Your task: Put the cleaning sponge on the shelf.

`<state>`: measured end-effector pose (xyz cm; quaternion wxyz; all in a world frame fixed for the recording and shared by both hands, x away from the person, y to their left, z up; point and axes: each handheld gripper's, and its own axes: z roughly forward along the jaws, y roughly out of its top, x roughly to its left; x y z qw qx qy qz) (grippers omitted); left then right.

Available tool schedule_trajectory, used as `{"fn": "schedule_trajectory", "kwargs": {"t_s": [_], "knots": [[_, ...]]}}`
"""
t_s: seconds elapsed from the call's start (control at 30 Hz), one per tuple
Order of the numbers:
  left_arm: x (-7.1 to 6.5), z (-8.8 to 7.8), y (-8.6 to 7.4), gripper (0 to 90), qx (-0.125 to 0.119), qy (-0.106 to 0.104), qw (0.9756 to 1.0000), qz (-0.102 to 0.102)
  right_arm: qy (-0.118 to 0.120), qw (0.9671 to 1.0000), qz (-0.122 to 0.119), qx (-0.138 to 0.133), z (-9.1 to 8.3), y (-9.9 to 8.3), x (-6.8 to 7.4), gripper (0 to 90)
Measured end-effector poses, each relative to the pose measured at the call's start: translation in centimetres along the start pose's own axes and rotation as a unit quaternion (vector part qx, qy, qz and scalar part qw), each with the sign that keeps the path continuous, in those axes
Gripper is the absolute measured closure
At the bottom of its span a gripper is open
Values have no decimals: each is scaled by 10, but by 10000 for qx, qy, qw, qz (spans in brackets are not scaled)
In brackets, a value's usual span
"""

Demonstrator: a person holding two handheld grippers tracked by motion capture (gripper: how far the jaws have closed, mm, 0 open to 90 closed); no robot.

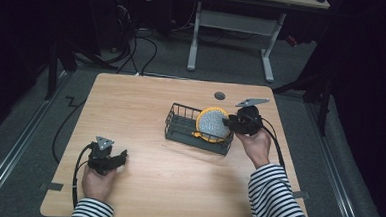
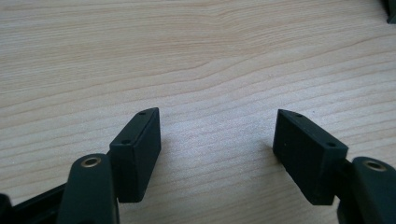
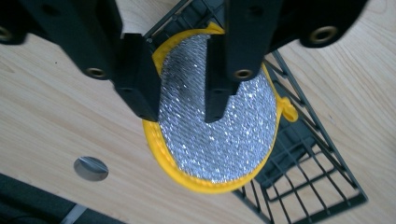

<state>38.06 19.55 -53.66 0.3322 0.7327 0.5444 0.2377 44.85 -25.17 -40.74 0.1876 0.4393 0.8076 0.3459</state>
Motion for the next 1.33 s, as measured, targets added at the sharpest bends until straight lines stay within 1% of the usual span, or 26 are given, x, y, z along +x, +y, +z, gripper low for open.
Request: {"fn": "schedule_trajectory", "kwargs": {"t_s": [0.03,0.07,0.1,0.17,0.2,0.27,0.3,0.37,0.4,0.43,0.5,0.57,0.6,0.63,0.67,0.7,0.73,0.77,0.83,0.93,0.97,1.0,1.03,1.13,1.2,1.33], "knots": [[0,0,0,328,1,-1,10000,0,0,10000,0,0,0,0,0,628],[0,0,0,327,2,-2,10000,0,6,9999,101,-128,-6,-2,0,590],[0,0,0,327,1,-2,10000,-1,6,9999,101,-128,-6,-2,0,590],[0,0,0,327,1,-2,10000,0,58,9992,269,-289,-15,-7,-2,563],[0,0,0,328,2,-1,10000,-1,55,9991,299,-283,-18,-10,-3,558],[0,0,0,327,8,-2,10000,7,-49,9990,310,-333,-25,-17,-6,558],[0,0,0,328,1,-2,10000,0,-78,9985,398,-359,-30,-22,-8,555],[0,0,0,327,1,-2,10000,0,-140,9978,485,-427,-36,-30,-12,555],[0,0,0,327,1,-3,10000,2,-157,9972,579,-449,-40,-36,-14,550],[0,0,0,327,0,-3,10000,2,-188,9969,621,-438,-42,-41,-17,547],[0,0,0,327,2,-4,10000,2,-267,9953,778,-513,-47,-56,-21,545],[0,0,0,327,2,-3,10000,3,-313,9940,914,-511,-48,-70,-23,533],[0,0,0,327,1,-3,10000,3,-348,9938,929,-512,-48,-77,-24,526],[0,0,0,327,2,-3,10000,4,-397,9927,1025,-502,-46,-89,-24,517],[0,0,0,327,1,-4,10000,3,-459,9909,1187,-434,-40,-109,-25,501],[0,0,0,327,1,-5,10000,3,-459,9909,1187,-434,-40,-109,-25,501],[0,0,0,327,2,-5,10000,3,-501,9901,1249,-409,-37,-117,-25,494],[0,0,0,327,2,-5,10000,4,-615,9895,1248,-386,-32,-128,-25,485],[0,0,0,327,3,-5,10000,5,-809,9870,1366,-248,-20,-149,-24,468],[0,0,0,326,3,-5,10000,6,-1037,9848,1391,-105,-8,-167,-24,453],[0,0,0,327,3,-5,10000,7,-1136,9843,1346,-112,-5,-172,-23,448],[0,0,0,326,3,-5,10000,7,-1179,9841,1319,-154,-4,-173,-22,442],[0,0,0,327,3,-6,10000,8,-1228,9840,1288,-121,-4,-173,-21,435],[0,0,0,326,5,-12,10000,9,-1365,9848,1077,-40,-3,-172,-17,426],[0,0,0,325,6,-14,10000,11,-1349,9843,1134,-43,-3,-172,-18,418],[0,0,0,325,5,-15,10000,12,-1373,9839,1142,-36,-3,-172,-17,407]]}}
